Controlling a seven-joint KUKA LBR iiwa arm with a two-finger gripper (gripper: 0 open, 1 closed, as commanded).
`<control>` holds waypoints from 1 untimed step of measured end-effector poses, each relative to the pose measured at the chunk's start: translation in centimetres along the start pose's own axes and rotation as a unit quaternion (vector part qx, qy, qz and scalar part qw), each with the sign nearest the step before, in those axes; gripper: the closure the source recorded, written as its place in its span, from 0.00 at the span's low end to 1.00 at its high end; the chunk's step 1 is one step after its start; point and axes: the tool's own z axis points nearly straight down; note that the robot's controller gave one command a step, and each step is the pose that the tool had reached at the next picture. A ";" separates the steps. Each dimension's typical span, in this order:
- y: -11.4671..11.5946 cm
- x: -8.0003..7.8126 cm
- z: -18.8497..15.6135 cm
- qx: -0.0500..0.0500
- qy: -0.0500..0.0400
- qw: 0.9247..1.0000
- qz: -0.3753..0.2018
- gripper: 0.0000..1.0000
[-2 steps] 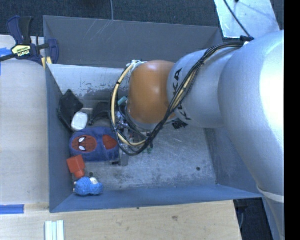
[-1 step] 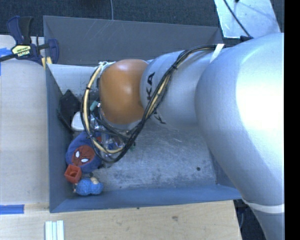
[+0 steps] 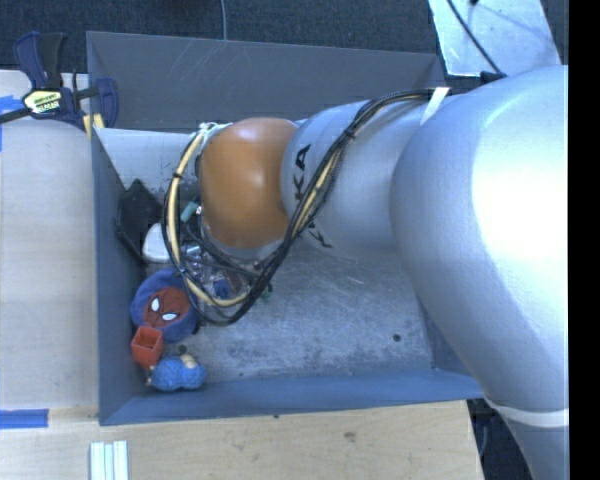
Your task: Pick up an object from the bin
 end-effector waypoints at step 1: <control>2.0 3.0 -13.9 -0.001 -0.005 1.000 -0.019 1.00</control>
Offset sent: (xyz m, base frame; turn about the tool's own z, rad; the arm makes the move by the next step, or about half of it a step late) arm -0.0362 0.0102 0.1335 -0.0393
